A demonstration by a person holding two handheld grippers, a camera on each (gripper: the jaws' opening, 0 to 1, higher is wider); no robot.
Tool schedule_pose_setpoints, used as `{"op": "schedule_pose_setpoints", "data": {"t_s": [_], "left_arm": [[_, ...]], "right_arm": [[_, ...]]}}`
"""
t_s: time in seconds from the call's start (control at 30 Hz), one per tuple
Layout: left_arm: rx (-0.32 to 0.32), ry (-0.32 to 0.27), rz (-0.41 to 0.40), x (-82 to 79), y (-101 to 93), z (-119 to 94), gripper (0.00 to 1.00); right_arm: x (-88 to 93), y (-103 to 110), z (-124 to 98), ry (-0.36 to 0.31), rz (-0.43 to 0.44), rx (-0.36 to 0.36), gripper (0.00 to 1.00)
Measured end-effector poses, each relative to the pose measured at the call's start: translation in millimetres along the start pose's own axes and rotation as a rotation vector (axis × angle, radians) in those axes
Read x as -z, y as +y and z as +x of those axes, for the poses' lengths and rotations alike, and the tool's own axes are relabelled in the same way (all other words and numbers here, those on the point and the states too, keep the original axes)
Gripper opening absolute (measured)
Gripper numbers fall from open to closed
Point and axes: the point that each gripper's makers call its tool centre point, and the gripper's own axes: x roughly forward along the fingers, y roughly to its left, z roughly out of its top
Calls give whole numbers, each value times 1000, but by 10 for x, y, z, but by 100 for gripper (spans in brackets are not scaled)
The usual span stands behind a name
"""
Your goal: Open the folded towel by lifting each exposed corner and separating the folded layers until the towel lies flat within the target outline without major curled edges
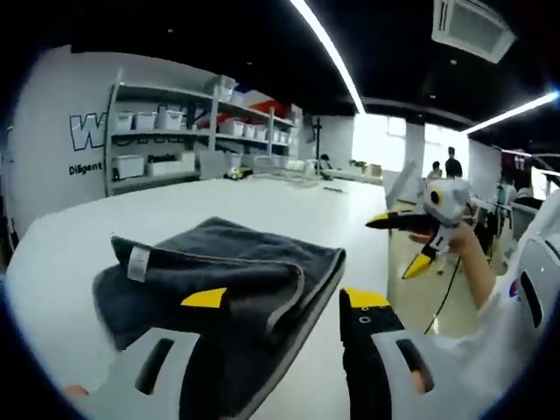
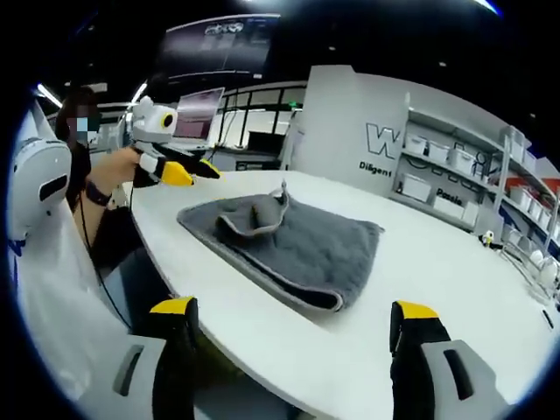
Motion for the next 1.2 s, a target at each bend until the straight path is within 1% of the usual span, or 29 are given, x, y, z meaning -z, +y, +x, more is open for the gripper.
{"op": "schedule_pose_setpoints", "data": {"t_s": [0.03,0.1,0.2,0.23,0.27,0.37,0.53,0.63,0.7,0.87,0.97,1.07,1.13,1.2], "left_arm": [[-28,6,5,9,50,-68,64],[-70,16,6,36,129,-200,69],[-131,9,-10,85,250,-404,75],[-149,10,-16,113,290,-460,79],[-155,13,-19,127,302,-476,81],[-202,41,-39,291,414,-631,84],[-264,90,-82,556,579,-804,91],[-271,104,-86,642,608,-846,95],[-268,104,-83,666,609,-864,95],[-271,61,-70,661,650,-910,98],[-281,40,-74,670,701,-951,99],[-290,21,-79,679,717,-991,99],[-295,19,-74,687,717,-1006,99],[-303,17,-71,698,724,-1025,99]], "right_arm": [[-16,8,19,5,3,-3,92],[-50,33,77,21,4,-12,92],[-109,80,169,27,-1,-31,92],[-134,103,204,25,1,-42,92],[-150,120,229,23,3,-49,92],[-218,201,352,13,8,-80,91],[-351,324,572,-19,42,-117,91],[-412,392,680,-31,73,-134,90],[-460,435,742,-45,101,-142,90],[-529,522,873,-68,146,-149,89],[-549,546,964,-70,170,-145,88],[-517,545,1074,-55,195,-126,85],[-504,553,1130,-50,231,-119,83],[-538,569,1179,-68,296,-123,83]]}}
